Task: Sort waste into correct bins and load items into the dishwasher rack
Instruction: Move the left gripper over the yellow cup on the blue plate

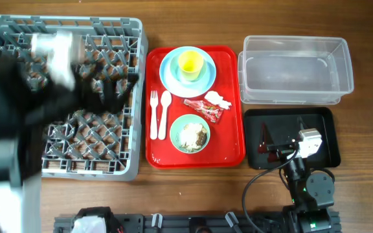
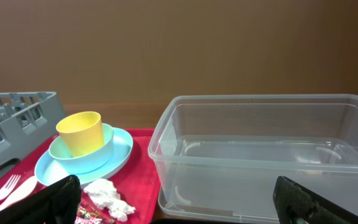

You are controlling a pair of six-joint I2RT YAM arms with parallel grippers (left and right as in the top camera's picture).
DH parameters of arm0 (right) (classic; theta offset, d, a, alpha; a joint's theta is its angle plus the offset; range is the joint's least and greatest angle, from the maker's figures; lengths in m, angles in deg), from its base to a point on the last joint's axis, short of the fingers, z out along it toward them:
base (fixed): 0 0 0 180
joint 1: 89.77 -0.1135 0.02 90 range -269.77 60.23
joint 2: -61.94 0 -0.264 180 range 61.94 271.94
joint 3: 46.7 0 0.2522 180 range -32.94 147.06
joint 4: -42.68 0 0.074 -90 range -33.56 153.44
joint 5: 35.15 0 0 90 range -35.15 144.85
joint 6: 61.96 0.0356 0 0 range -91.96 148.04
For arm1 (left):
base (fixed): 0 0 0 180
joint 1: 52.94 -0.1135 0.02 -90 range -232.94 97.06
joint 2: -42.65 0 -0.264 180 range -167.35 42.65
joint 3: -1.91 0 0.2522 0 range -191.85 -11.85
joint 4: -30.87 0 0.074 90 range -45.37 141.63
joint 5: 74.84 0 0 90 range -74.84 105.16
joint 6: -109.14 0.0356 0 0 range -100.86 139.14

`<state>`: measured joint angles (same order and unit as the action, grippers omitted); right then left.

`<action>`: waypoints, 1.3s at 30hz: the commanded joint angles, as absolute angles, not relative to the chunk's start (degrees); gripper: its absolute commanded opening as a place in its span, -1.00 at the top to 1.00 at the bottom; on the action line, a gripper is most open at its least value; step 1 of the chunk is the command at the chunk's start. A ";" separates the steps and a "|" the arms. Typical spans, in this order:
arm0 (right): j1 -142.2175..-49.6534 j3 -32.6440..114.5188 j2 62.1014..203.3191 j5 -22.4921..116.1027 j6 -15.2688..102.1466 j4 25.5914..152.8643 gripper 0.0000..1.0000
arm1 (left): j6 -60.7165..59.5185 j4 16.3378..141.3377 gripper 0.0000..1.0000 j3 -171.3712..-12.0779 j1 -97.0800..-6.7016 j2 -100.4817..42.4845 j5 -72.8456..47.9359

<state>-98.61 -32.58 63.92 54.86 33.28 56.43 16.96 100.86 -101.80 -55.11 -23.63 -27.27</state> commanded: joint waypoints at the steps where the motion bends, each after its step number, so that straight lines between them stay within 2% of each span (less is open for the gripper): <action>1: -98.53 -32.64 63.65 54.75 32.90 56.08 -0.99 | 12.22 101.62 -1.00 -105.21 -54.26 -33.84 -36.37; 2: -98.53 -32.64 63.65 54.75 32.90 56.08 -0.99 | 12.26 101.89 -1.00 -105.19 -54.22 -36.83 -40.65; 3: -98.53 -32.64 63.68 54.75 32.90 56.08 -0.99 | 12.24 103.33 -0.51 -105.19 -53.34 -39.33 -42.07; 4: -98.53 -32.64 63.65 54.75 32.90 56.08 -0.99 | 12.24 104.47 0.84 -105.19 -52.12 -41.14 -40.96; 5: -98.53 -32.64 63.65 54.75 32.93 56.08 -0.99 | 11.98 106.74 0.92 -105.19 -48.27 -43.22 -33.77; 8: -98.53 -32.64 63.65 54.75 32.90 56.08 -0.99 | -1.66 108.57 0.88 -103.44 -34.11 -45.93 4.75; 9: -98.53 -32.64 63.65 54.75 32.90 56.08 -1.00 | -5.86 108.42 0.77 -102.50 -29.96 -47.00 13.60; 10: -98.53 -32.64 63.68 54.75 32.93 56.08 -1.00 | -9.42 108.49 0.55 -101.91 -26.72 -48.40 21.07; 12: -98.53 -32.64 63.65 54.75 32.93 56.08 -1.00 | -13.51 108.18 0.30 -101.74 -23.03 -53.29 28.85; 16: -98.53 -32.64 63.65 54.75 32.90 56.08 -0.99 | -13.46 107.81 0.54 -101.74 -23.20 -60.46 26.71; 20: -98.53 -32.64 63.65 54.75 32.90 56.08 -0.99 | -11.23 107.85 0.43 -101.74 -23.20 -66.82 25.03; 25: -98.53 -32.64 63.65 54.75 32.90 56.08 -0.99 | -5.09 107.04 0.43 -101.74 -23.31 -69.93 22.04; 27: -98.53 -32.64 63.65 54.75 32.90 56.08 -0.99 | -3.52 102.89 0.54 -101.76 -23.84 -69.64 22.06; 32: -98.53 -32.64 63.65 54.75 32.90 56.08 -0.99 | -4.48 89.78 0.45 -104.05 -25.87 -66.73 20.83; 39: -98.53 -32.64 63.65 54.75 32.90 56.08 -1.00 | -8.98 78.96 0.61 -104.10 -28.80 -69.25 16.55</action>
